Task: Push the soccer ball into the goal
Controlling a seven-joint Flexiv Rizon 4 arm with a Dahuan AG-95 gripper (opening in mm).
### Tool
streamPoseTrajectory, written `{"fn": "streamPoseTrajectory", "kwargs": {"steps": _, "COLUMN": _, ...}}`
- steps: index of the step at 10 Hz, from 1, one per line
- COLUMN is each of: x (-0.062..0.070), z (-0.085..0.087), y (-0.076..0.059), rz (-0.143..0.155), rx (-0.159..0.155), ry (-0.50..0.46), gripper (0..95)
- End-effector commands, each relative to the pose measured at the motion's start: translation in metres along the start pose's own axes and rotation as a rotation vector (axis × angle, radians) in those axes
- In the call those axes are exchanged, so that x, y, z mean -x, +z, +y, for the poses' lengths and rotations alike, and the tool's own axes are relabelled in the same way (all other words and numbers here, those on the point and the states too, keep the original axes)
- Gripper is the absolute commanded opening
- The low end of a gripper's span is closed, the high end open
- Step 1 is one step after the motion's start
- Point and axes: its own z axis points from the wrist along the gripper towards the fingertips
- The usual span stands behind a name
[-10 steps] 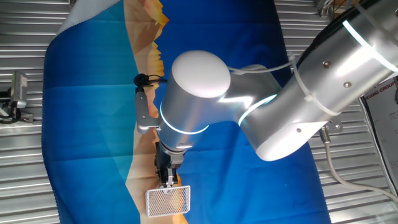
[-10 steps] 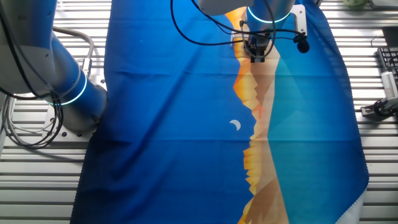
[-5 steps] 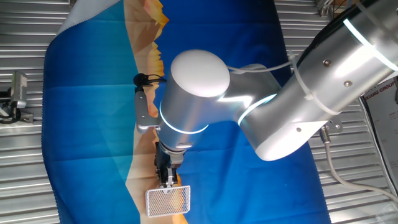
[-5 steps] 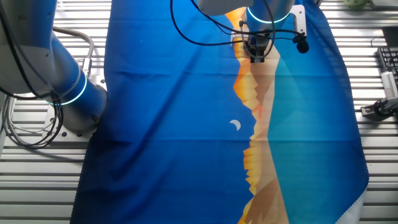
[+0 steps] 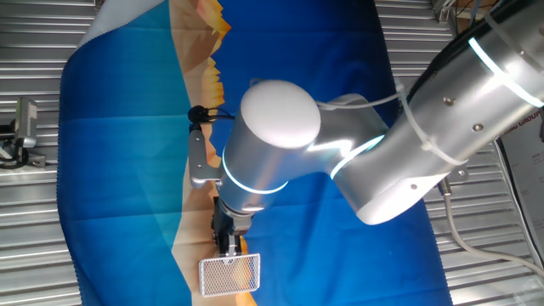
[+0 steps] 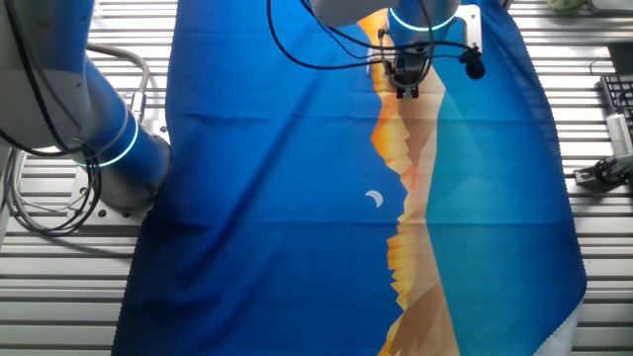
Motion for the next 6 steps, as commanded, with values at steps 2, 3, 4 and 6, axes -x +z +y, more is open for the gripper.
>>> {"fn": "streamPoseTrajectory", "kwargs": {"steps": 2, "x": -0.0004, "z": 0.0002, "y": -0.0003, "rz": 0.004, "rx": 0.007, "ry": -0.012, "gripper": 0.0}}
{"fn": "streamPoseTrajectory", "kwargs": {"steps": 3, "x": -0.0004, "z": 0.0002, "y": -0.0003, "rz": 0.005, "rx": 0.006, "ry": -0.016, "gripper": 0.0}}
{"fn": "streamPoseTrajectory", "kwargs": {"steps": 4, "x": -0.0004, "z": 0.0002, "y": -0.0003, "rz": 0.005, "rx": 0.007, "ry": -0.016, "gripper": 0.0}}
{"fn": "streamPoseTrajectory", "kwargs": {"steps": 6, "x": -0.0004, "z": 0.0002, "y": -0.0011, "rz": 0.006, "rx": 0.006, "ry": -0.025, "gripper": 0.0}}
